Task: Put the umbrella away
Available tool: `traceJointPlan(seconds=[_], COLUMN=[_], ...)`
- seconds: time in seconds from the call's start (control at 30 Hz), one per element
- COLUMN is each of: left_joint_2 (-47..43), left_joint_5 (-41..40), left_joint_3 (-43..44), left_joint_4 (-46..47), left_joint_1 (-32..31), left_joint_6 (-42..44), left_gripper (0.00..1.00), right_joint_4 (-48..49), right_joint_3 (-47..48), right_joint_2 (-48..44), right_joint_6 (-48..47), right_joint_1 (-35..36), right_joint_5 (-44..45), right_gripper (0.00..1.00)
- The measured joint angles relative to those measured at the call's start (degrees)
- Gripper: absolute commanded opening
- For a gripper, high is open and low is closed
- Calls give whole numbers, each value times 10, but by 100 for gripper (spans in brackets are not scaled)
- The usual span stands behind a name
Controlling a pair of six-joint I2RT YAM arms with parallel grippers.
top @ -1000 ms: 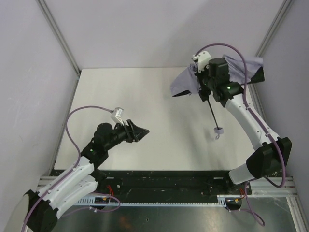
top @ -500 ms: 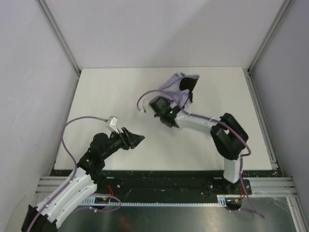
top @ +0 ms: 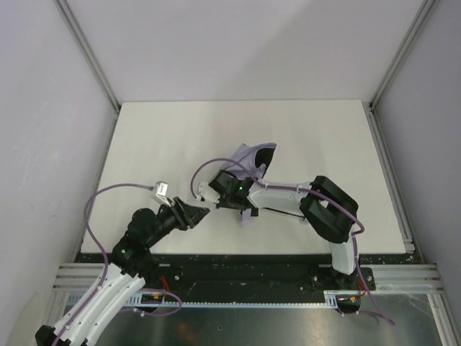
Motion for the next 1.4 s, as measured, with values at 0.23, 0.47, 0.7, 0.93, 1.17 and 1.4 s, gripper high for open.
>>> traceJointPlan(seconds=[0.23, 0.47, 0.7, 0.93, 1.17, 1.4], left_joint_2=[-7, 122, 338, 465, 531, 563], left_joint_5=[-24, -30, 1, 4, -5, -49], left_joint_3=[0, 11, 41, 42, 46, 45], left_joint_4=[-35, -39, 9, 146, 214, 256], left_joint_1=[0, 1, 15, 27, 31, 28], left_joint_6=[-42, -167, -316, -407, -446, -456], left_gripper=[62, 80, 89, 90, 93, 95], right_joint_4=[-48, -58, -61, -64, -64, -63], right_joint_3=[46, 67, 85, 81, 75, 74], right_joint_2=[19, 41, 67, 76, 81, 83], right_joint_6=[30, 63, 92, 108, 122, 127], right_joint_1=[-71, -125, -152, -157, -169, -173], right_joint_5=[-180, -328, -450, -533, -573, -583], right_gripper=[0, 0, 0, 0, 0, 0])
